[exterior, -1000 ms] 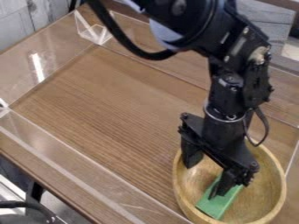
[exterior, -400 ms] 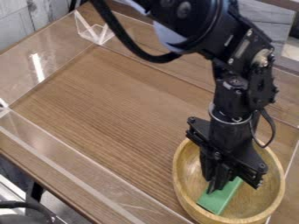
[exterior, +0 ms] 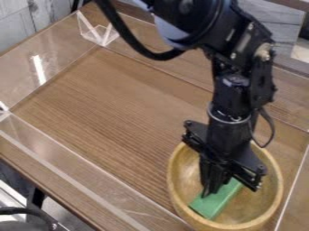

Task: Remove the green block from inside the brown bowl and put it on the table

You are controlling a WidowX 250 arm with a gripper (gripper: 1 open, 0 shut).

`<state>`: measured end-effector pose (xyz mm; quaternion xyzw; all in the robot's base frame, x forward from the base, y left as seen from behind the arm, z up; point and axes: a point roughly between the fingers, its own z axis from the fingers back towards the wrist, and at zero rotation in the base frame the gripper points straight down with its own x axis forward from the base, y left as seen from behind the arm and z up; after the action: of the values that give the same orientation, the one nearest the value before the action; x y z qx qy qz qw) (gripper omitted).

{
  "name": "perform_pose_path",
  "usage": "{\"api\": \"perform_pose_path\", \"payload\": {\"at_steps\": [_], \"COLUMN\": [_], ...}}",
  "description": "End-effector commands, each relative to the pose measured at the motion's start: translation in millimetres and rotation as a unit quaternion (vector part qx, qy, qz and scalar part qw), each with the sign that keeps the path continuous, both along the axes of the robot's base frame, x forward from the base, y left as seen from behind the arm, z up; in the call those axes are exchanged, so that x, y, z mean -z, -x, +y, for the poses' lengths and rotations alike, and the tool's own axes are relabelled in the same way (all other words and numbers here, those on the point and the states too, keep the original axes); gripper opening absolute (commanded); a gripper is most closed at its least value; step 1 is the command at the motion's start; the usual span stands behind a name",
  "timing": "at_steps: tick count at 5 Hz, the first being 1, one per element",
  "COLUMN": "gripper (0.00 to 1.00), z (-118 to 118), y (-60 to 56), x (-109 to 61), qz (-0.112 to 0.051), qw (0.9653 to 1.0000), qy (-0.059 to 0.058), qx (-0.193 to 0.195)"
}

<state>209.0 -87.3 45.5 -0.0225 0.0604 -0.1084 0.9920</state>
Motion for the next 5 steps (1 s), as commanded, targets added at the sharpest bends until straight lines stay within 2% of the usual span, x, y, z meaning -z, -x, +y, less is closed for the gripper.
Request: {"api": "perform_pose_path", "payload": {"at_steps": [1, 3, 5], "gripper": [0.0, 0.0, 0.0], "z": [2.1, 4.4, 6.9], "y": [-0.2, 6.5, 4.7], "x": [-14.5, -27.8, -42.2], "qz": [0.003, 0.034, 0.043], "qw": [0.9998, 0.9987, 0.9974], "qy": [0.01, 0.017, 0.024], "qx": [-0.014, -0.033, -0.053]}}
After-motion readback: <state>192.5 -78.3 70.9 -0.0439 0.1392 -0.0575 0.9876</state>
